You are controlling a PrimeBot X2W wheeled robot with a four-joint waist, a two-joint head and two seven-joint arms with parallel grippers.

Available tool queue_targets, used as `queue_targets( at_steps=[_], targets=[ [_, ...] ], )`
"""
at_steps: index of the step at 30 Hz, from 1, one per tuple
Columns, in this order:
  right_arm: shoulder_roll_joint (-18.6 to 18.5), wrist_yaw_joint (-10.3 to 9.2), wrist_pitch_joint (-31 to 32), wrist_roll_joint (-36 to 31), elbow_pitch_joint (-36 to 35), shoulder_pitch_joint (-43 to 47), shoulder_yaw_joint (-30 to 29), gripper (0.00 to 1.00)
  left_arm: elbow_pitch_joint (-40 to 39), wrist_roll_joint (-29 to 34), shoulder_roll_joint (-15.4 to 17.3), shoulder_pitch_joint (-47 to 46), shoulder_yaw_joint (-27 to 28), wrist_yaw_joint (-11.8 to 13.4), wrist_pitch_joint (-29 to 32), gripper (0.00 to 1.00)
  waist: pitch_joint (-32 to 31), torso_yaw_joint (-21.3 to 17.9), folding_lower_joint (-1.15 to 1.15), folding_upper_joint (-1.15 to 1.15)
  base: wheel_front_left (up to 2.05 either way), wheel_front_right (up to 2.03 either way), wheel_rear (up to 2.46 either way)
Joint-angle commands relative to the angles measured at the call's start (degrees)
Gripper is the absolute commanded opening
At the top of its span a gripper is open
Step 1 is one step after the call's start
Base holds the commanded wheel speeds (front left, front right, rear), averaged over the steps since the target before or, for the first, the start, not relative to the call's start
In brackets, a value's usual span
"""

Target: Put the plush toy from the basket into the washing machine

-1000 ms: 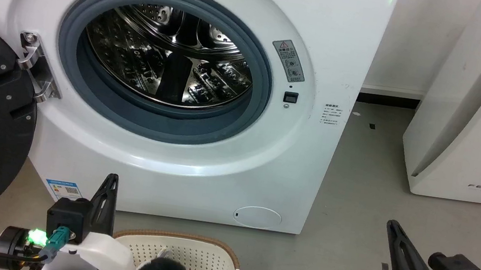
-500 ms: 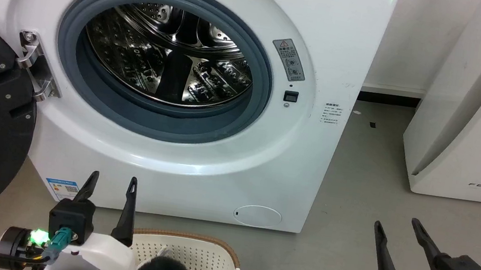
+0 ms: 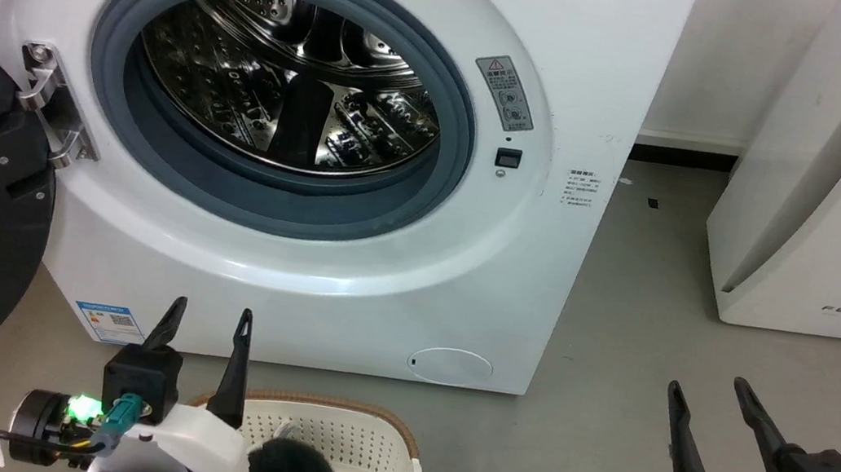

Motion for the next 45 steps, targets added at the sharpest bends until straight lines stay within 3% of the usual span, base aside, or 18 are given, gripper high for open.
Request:
queue_targets(
  at_steps=[1,18,32,45],
  targets=[
    [0.0,-0.01,-0.6,0.5,-0.2,-1.0,-0.4,1.00,0.9,0.3,0.6,-1.3,-0.4,0.0,-0.6,1.00,0.3,-0.1,0.00,0.00,0.00,0.00,0.00],
    [0.0,-0.02,-2.5,1.6,-0.5,-3.0,-1.3,1.00,10.6,1.6,3.1,-6.6,-4.6,-1.4,-2.5,1.00,4.3,-1.9,0.00,0.00,0.00,0.00,0.00],
    [0.0,-0.02,-4.2,2.6,-0.7,-5.5,-1.8,1.00,25.3,3.5,4.9,-13.4,-9.8,-3.3,-3.7,1.00,9.2,-3.8,0.00,0.00,0.00,0.00,0.00],
    [0.0,-0.03,-5.7,3.4,-1.0,-7.8,-1.8,1.00,35.8,3.8,6.3,-18.2,-15.8,-4.7,0.2,1.00,14.5,-5.9,0.00,0.00,0.00,0.00,0.00]
  ],
)
